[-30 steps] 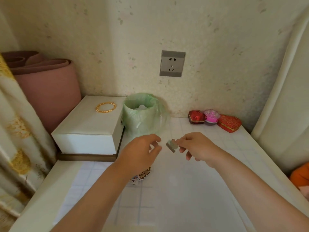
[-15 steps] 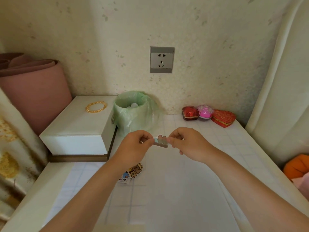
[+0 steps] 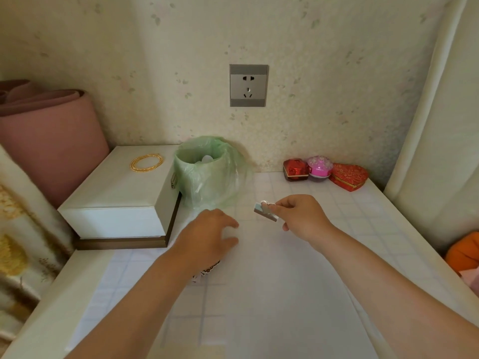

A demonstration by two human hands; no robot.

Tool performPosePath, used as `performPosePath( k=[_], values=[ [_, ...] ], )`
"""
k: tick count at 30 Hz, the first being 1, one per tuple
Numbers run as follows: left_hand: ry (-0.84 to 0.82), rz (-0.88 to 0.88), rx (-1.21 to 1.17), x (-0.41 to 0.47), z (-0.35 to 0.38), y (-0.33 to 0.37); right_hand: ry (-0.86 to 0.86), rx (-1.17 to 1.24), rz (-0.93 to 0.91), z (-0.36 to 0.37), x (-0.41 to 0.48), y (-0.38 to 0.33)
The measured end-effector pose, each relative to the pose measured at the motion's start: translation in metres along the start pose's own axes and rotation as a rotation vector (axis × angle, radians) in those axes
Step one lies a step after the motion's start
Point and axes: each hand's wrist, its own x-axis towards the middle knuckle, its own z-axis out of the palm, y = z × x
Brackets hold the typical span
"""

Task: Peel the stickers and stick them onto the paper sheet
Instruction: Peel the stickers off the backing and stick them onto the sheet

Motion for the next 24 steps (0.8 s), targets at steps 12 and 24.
performPosePath(
  k=[12, 24],
  values=[
    [-0.068, 0.064, 0.037, -0.017, 0.016, -0.012, -0.113, 0.017, 0.051, 0.025, 0.007, 0.014],
    [-0.103, 0.095, 0.004, -0.027, 0.012, -0.02, -0.172, -0.235, -0.041, 0.053, 0.014, 0.005]
  ],
)
